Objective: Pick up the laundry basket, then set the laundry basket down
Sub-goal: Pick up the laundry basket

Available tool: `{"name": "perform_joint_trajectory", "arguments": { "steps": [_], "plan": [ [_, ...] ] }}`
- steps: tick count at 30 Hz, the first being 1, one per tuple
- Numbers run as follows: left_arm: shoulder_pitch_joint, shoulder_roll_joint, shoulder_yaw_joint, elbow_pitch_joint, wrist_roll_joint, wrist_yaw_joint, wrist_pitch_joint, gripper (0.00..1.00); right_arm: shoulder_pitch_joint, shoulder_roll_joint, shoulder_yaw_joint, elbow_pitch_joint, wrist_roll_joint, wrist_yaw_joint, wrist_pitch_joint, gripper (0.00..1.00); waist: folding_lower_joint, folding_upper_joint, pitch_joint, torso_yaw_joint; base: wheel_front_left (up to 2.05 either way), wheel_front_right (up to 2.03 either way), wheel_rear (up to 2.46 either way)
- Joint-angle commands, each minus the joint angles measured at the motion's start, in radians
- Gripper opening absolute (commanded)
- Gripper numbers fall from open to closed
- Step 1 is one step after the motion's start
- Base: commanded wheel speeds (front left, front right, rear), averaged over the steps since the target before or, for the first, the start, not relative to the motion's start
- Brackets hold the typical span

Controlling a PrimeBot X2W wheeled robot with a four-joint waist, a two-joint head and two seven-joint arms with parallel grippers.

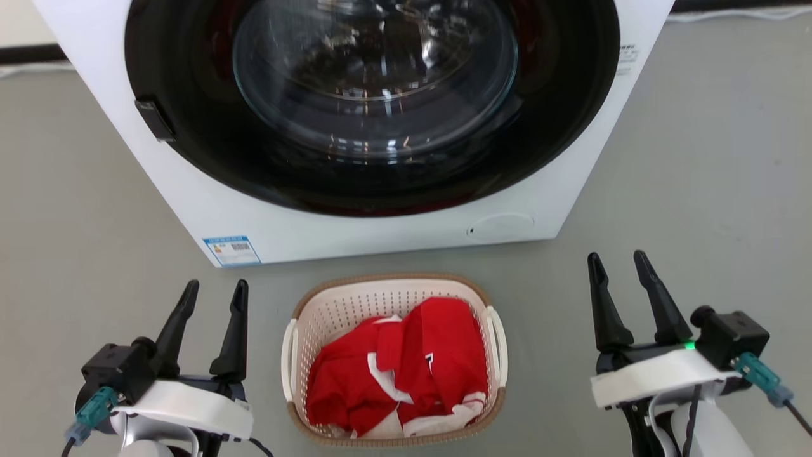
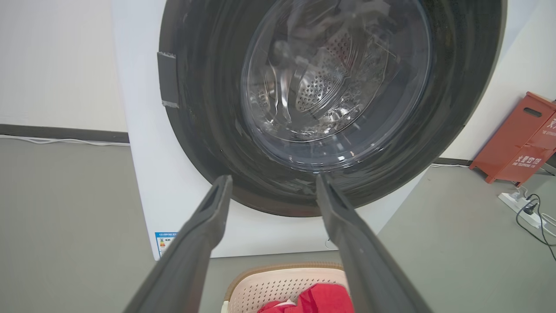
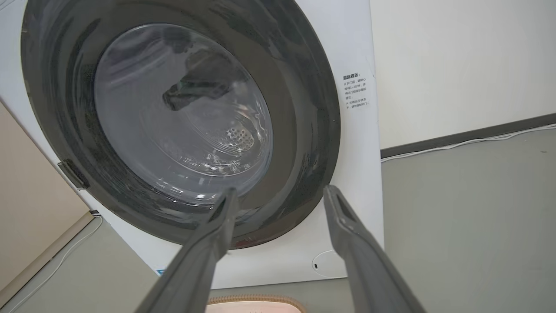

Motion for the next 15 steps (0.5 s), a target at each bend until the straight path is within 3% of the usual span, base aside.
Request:
{"name": "perform_joint_trajectory", "arguments": {
  "steps": [1, 15],
  "plan": [
    [-0.052, 0.019, 0.037, -0.037, -0.006, -0.002, -0.006, 1.00, -0.047, 0.000, 0.026, -0.015, -0.010, 0.007, -0.011, 1.00, 0.0000, 0.0000, 0.033, 0.000, 0.00, 0.00, 0.00],
    [-0.167, 0.079, -0.014, 0.007, -0.065, -0.002, -0.006, 1.00, -0.148, 0.005, 0.018, 0.051, -0.035, 0.007, -0.011, 1.00, 0.0000, 0.0000, 0.253, 0.016, 0.00, 0.00, 0.00]
  ]
}}
